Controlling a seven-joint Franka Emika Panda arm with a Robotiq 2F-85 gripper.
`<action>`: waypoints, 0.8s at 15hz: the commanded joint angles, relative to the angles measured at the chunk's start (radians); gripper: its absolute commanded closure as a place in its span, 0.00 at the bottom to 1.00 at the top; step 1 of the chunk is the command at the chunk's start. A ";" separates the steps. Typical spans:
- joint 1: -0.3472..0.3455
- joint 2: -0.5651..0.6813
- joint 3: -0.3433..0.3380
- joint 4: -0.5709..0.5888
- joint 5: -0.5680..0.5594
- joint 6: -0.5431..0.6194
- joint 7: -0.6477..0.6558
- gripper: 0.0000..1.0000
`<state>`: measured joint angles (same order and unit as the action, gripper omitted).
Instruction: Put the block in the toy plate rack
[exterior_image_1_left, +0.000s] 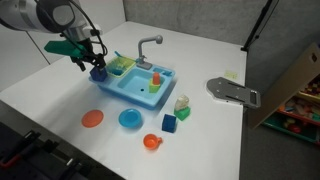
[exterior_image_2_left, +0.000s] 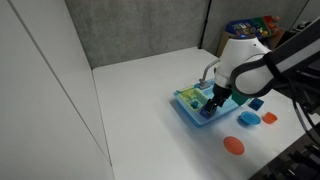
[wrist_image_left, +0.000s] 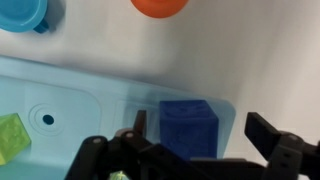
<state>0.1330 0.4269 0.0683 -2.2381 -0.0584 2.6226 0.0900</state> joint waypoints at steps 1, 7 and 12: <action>0.036 0.022 -0.040 0.015 -0.062 0.065 0.026 0.00; 0.053 0.079 -0.054 0.033 -0.070 0.122 0.020 0.11; 0.068 0.092 -0.072 0.049 -0.070 0.116 0.030 0.60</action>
<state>0.1814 0.5139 0.0187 -2.2155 -0.1122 2.7430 0.0943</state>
